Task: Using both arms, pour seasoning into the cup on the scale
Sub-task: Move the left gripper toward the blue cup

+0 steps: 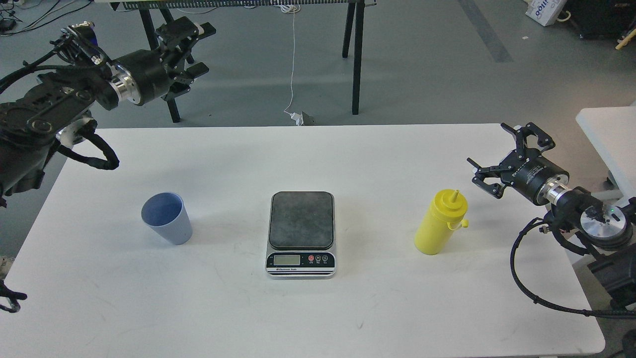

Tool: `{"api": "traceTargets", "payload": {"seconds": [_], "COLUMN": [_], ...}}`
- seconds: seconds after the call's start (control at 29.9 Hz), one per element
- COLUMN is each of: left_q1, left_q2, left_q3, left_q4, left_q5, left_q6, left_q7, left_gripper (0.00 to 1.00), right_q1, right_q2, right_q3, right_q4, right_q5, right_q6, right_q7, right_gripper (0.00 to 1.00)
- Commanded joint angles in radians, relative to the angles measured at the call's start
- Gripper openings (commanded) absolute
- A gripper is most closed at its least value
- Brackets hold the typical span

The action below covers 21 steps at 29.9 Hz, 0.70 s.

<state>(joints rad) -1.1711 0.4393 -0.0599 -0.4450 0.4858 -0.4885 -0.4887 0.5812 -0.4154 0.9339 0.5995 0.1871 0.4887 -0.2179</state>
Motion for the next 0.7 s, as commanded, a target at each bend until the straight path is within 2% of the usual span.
{"api": "traceTargets", "payload": {"seconds": [0.0, 0.5, 0.67], "left_q1": [0.001, -0.021, -0.027], "left_q2": [-0.008, -0.011, 0.021], "left_q3": [-0.020, -0.029, -0.014], "left_q4": [0.005, 0.034, -0.049], "left_q5": [-0.006, -0.010, 0.072], "left_q6": [0.000, 0.000, 0.000], "left_q7": [0.000, 0.000, 0.000], "left_gripper": [1.00, 1.00, 1.00], "right_q1": [0.005, 0.005, 0.005], "right_q2": [0.003, 0.017, 0.017], "right_q3": [-0.001, -0.001, -0.003], "right_q4": [-0.001, -0.003, -0.001], "right_q5": [0.000, 0.000, 0.000], "right_q6": [0.000, 0.000, 0.000], "right_q7": [0.000, 0.002, 0.002], "right_gripper": [1.00, 1.00, 1.00]}}
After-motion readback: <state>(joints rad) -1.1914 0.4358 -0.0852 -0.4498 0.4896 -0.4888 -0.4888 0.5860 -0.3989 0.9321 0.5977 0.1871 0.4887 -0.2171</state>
